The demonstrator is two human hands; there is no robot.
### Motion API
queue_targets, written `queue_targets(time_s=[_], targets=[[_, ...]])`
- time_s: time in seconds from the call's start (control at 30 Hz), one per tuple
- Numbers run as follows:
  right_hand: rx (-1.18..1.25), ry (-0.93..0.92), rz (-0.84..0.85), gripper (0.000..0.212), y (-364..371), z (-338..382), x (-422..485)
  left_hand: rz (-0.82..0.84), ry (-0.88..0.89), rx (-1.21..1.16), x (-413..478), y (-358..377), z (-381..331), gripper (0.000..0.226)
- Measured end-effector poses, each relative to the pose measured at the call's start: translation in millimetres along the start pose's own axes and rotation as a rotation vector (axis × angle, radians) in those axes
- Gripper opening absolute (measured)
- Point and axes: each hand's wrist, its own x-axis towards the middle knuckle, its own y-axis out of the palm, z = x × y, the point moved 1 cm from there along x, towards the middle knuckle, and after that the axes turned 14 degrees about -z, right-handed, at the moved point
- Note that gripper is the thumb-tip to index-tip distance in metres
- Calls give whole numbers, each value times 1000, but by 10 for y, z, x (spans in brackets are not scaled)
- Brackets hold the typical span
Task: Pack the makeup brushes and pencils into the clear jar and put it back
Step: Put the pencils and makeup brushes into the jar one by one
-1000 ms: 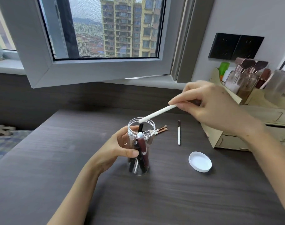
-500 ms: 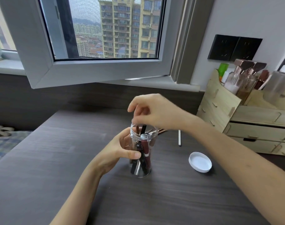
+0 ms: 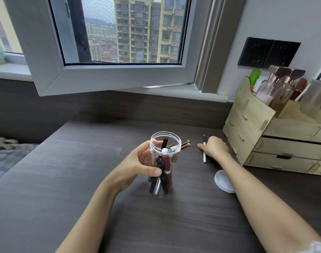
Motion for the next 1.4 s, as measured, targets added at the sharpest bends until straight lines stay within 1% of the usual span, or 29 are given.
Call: queue_targets(time_s=[0.07, 0.1, 0.13, 0.17, 0.27, 0.3, 0.37, 0.43, 0.47, 0.5, 0.57, 0.67, 0.73, 0.77, 0.83, 0.87, 0.9, 0.93, 0.97, 1.03, 1.13, 1.17, 1.23, 1.27, 1.3, 1.33, 1.4], targets=[[-1, 25, 14, 35, 19, -4, 4, -1, -4, 3, 0, -3, -5, 86], [28, 27, 11, 31, -9, -2, 6, 3, -3, 5, 2, -4, -9, 86], [106, 43, -5, 31, -52, 3, 10, 8, -2, 7, 0, -4, -11, 86], [224, 60, -26, 34, -127, 16, 24, 10, -1, 8, 5, -2, -12, 86], [884, 134, -124, 37, -576, 117, -123, 13, 3, 3, 13, 2, -6, 86], [1065, 107, -150, 35, -782, 173, -249, 16, 6, 1, 17, 4, -3, 85], [1310, -34, -165, 30, -1178, 279, -569, 18, 8, -2, 17, 12, 1, 83], [1404, -223, -139, 26, -1433, 356, -899, 17, 10, -3, 16, 18, -3, 83], [1389, -321, -130, 23, -1502, 385, -1045, 18, 13, -1, 13, 21, -2, 82], [1324, -409, -134, 19, -1534, 409, -1163, 18, 14, 0, 13, 27, -1, 81], [1080, -556, -199, 18, -1503, 452, -1297, -2, 11, -2, 8, 31, 10, 83], [762, -706, -285, 21, -1360, 488, -1369, -18, 19, 2, 4, 28, 23, 86], [611, -790, -275, 20, -1283, 510, -1385, -11, 34, 7, 2, 32, 12, 83], [558, -816, -237, 18, -1264, 518, -1377, -2, 42, 9, 1, 36, 4, 80], [543, -828, -109, 11, -1277, 531, -1326, 13, 58, 2, 3, 48, -10, 72], [597, -816, -29, 9, -1312, 546, -1301, 19, 63, -6, 1, 52, -15, 69], [682, -790, 47, 11, -1352, 564, -1275, 23, 67, -14, 1, 57, -18, 67], [777, -758, 107, 13, -1388, 582, -1251, 25, 69, -20, -3, 60, -21, 67], [849, -735, 133, 13, -1413, 606, -1231, 25, 70, -21, -3, 62, -23, 68], [881, -749, 127, 11, -1433, 659, -1213, 26, 75, -11, -4, 62, -28, 70], [828, -814, 144, 10, -1404, 716, -1201, 24, 74, -7, -6, 61, -32, 68], [832, -801, 121, 10, -1387, 716, -1164, 24, 73, -3, 1, 59, -25, 68], [861, -700, 7, 12, -1282, 686, -995, 17, 65, 3, 5, 47, -10, 72], [822, -638, -69, 15, -1174, 657, -868, 6, 57, 4, 7, 31, 0, 77], [711, -590, -126, 18, -1023, 620, -725, -8, 48, 7, 8, 13, 5, 84], [546, -562, -142, 21, -840, 574, -582, -23, 39, 12, 8, -8, 7, 92], [225, -548, -68, 27, -435, 460, -358, -55, 34, 21, 13, -54, 8, 101]])
